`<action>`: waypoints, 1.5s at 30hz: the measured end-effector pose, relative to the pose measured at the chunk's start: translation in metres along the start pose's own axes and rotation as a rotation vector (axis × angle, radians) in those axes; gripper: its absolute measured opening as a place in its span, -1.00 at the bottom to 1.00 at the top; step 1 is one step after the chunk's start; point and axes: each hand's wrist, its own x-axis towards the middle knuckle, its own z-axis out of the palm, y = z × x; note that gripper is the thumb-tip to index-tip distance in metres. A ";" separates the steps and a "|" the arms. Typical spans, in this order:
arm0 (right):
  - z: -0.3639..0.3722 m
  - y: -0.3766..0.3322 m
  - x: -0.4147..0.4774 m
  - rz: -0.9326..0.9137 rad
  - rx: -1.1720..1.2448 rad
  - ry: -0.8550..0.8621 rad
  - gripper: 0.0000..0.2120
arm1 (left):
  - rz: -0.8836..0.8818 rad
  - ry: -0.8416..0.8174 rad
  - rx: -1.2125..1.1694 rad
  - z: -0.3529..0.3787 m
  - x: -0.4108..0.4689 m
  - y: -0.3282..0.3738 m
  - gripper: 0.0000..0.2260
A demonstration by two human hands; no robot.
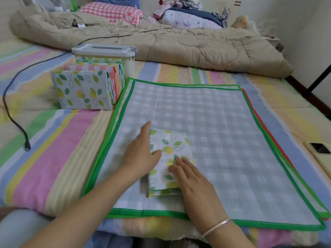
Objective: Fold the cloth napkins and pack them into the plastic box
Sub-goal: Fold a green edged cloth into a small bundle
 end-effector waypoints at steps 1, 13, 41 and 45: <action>0.000 0.000 -0.001 -0.009 -0.001 -0.001 -0.69 | 0.060 0.034 0.138 0.002 -0.005 0.002 -0.20; 0.006 0.005 -0.016 -0.109 0.012 0.102 -0.63 | 0.349 -0.197 0.627 0.012 -0.011 -0.018 -0.23; -0.041 0.061 0.033 0.008 0.323 -0.547 0.11 | 0.402 -0.478 0.736 0.007 -0.010 -0.025 0.21; -0.043 0.073 0.021 -0.046 0.231 -0.538 0.02 | 0.387 -0.495 0.676 0.003 -0.007 -0.023 0.19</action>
